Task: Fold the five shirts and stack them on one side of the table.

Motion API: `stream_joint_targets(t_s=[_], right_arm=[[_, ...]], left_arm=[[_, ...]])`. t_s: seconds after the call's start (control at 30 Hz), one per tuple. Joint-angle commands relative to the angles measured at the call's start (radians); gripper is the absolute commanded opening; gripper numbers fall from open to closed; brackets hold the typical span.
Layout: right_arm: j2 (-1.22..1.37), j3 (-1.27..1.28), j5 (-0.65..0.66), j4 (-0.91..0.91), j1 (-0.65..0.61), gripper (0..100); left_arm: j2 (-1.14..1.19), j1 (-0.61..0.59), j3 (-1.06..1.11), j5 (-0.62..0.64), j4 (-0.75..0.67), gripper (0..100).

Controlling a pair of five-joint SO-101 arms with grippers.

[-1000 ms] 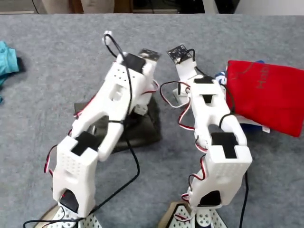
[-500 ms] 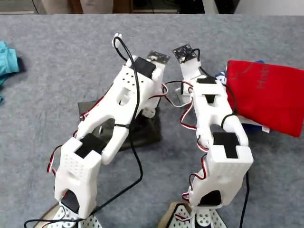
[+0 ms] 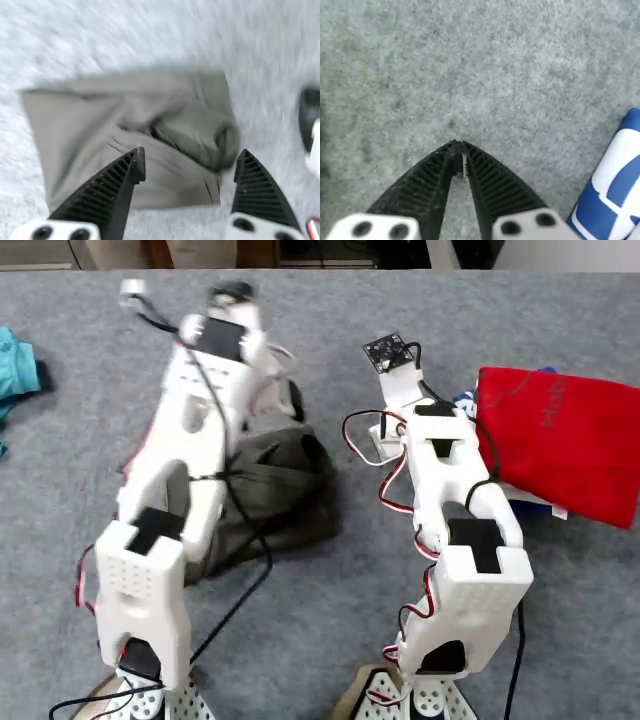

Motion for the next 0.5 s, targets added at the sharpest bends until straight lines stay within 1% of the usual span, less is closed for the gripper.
stream_joint_targets(t_s=[0.0, 0.1, 0.17, 0.23, 0.33, 0.47], right_arm=[[-0.104, -0.028, 0.015, 0.014, 0.015, 0.2], [-0.219, -0.061, 0.066, 0.149, 0.005, 0.2], [-0.294, -0.104, 0.104, 0.256, -0.044, 0.2], [-0.344, -0.168, 0.146, 0.381, -0.113, 0.2], [-0.348, -0.298, 0.163, 0.557, -0.223, 0.2], [-0.271, -0.466, 0.169, 0.694, -0.34, 0.2]], left_arm=[[-0.091, -0.181, -0.086, -0.015, 0.012, 20], [-0.157, -0.339, -0.081, -0.097, 0.012, 8], [-0.199, -0.436, -0.072, -0.158, 0.012, 1], [-0.24, -0.511, -0.031, -0.224, 0.012, 3], [-0.305, -0.603, 0.081, -0.285, 0.012, 2], [-0.354, -0.683, 0.287, -0.341, 0.009, 2]])
